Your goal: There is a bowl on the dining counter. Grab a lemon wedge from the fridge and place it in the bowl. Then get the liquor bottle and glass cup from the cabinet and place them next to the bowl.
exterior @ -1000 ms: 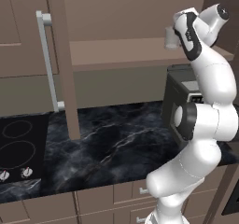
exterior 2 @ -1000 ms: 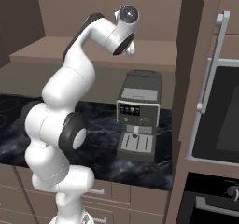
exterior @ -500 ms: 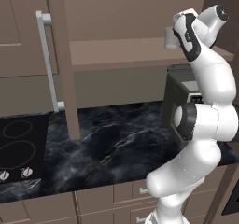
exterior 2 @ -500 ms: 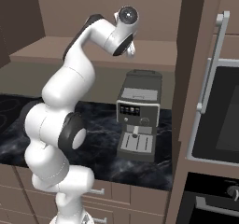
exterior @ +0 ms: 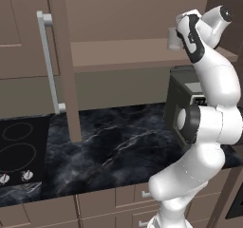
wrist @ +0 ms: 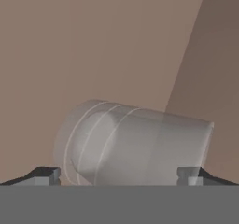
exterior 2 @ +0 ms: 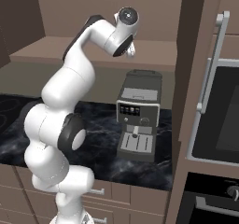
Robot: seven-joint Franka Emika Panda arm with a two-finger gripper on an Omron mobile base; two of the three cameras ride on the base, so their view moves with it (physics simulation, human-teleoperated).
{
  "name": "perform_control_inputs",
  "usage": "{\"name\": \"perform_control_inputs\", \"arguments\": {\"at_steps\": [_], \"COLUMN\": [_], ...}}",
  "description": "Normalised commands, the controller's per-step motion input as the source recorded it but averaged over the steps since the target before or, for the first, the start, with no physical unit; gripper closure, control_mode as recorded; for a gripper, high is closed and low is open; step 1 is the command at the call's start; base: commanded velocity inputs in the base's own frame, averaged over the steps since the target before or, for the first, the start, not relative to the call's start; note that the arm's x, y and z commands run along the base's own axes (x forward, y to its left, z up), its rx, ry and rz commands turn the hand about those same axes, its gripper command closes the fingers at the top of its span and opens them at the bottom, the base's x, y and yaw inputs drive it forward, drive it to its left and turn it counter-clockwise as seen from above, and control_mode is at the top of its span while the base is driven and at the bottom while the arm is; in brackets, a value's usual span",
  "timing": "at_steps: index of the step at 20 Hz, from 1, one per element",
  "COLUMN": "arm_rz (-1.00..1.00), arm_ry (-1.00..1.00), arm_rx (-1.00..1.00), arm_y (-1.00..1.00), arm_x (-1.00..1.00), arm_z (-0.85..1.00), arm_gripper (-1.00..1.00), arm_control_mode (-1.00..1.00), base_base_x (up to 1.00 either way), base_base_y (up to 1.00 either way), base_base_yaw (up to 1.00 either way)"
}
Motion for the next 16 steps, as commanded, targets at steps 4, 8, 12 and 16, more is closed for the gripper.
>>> {"name": "perform_control_inputs", "arguments": {"at_steps": [4, 8, 12, 16], "arm_rz": [0.0, 0.0, 0.0, 0.0], "arm_ry": [0.06, 0.12, 0.13, 0.08], "arm_rx": [-0.01, 0.0, 0.0, 0.0], "arm_y": [0.0, 0.0, 0.0, 0.0], "arm_x": [0.0, 0.0, 0.0, -0.1], "arm_z": [-0.18, -0.2, -0.22, -0.25], "arm_gripper": [-1.0, -1.0, -1.0, -1.0], "arm_control_mode": [-1.0, -1.0, -1.0, -1.0], "base_base_x": [0.0, 0.0, 0.0, 0.0], "base_base_y": [0.0, 0.0, 0.0, 0.0], "base_base_yaw": [0.0, 0.0, 0.0, 0.0]}}
